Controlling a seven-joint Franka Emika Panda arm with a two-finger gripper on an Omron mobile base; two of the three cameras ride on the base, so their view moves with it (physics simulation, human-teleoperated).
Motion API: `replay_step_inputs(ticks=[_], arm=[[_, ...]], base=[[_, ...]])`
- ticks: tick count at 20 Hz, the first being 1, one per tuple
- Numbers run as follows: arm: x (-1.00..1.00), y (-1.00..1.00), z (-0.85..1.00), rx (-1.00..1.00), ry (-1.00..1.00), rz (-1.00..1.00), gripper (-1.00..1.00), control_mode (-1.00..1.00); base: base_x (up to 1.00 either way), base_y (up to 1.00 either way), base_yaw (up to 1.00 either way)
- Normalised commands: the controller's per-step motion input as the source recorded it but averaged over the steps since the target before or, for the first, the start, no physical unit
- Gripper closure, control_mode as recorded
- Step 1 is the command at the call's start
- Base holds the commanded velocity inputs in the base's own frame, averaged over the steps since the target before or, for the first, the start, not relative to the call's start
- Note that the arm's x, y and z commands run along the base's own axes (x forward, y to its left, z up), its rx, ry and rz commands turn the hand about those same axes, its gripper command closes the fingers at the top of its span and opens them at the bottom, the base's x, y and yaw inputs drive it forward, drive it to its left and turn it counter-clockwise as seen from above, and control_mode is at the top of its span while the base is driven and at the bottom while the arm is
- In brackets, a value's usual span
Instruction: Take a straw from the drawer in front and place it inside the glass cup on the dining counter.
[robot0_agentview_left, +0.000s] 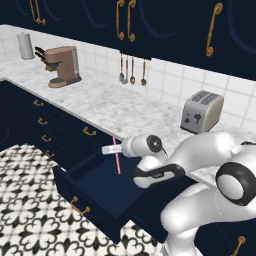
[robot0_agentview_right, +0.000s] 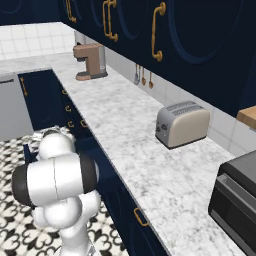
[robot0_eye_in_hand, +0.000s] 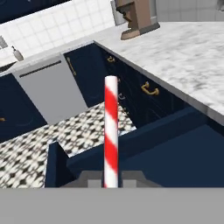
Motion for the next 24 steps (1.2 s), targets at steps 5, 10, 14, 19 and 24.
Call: replay_step_inputs(ticks=[5, 10, 14, 19, 24], arm=[[0.28, -0.28, 1.0, -0.01, -0.07, 0.0, 1.0, -1.0], [0.23, -0.48, 1.0, -0.15, -0.15, 0.0, 1.0, -1.0], [-0.01, -0.85, 0.37, -0.19, -0.17, 0.0, 1.0, -1.0], [-0.25, -0.94, -0.08, -0.05, -0.16, 0.0, 1.0, -1.0], [-0.54, -0.64, -0.26, 0.0, -0.12, -0.01, 1.0, -1.0]], base=[[0.0, 0.0, 0.0], [0.0, 0.0, 0.0], [0.0, 0.0, 0.0], [0.0, 0.0, 0.0], [0.0, 0.0, 0.0]])
